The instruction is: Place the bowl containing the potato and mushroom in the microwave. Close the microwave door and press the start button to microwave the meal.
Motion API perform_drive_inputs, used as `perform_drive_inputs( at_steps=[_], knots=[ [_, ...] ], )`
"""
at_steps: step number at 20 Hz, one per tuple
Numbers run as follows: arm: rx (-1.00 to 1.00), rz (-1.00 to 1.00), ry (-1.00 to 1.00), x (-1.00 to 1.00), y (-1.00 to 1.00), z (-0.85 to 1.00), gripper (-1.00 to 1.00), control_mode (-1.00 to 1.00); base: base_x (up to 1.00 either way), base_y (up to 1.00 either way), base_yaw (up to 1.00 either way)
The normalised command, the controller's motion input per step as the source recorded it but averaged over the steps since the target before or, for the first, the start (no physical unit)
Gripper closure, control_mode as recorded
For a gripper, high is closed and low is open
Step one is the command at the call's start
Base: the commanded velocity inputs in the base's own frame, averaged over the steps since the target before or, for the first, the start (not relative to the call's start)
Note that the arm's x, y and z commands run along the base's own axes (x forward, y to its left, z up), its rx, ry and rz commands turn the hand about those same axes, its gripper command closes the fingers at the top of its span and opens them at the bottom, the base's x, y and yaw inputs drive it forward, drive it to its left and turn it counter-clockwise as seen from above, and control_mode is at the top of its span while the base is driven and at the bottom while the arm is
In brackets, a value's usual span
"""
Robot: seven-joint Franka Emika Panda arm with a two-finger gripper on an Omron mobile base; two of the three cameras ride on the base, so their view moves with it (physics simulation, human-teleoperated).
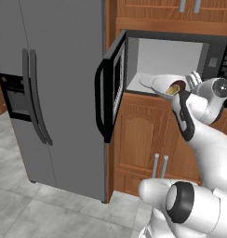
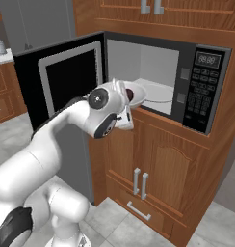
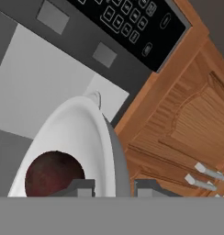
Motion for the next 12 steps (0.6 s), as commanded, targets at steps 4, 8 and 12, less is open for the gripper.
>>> perform_drive_inputs(
  at_steps=[4, 8, 12],
  knots=[
    [0.00, -0.09, 0.06, 0.31, -0.19, 0.00, 1.00, -1.00, 0.00, 0.00, 0.00],
    [0.00, -0.09, 0.07, 0.38, -0.26, 0.00, 1.00, -1.00, 0.00, 0.00, 0.00],
    [0.00, -0.09, 0.06, 0.45, -0.27, 0.00, 1.00, -1.00, 0.00, 0.00, 0.00]
  ],
)
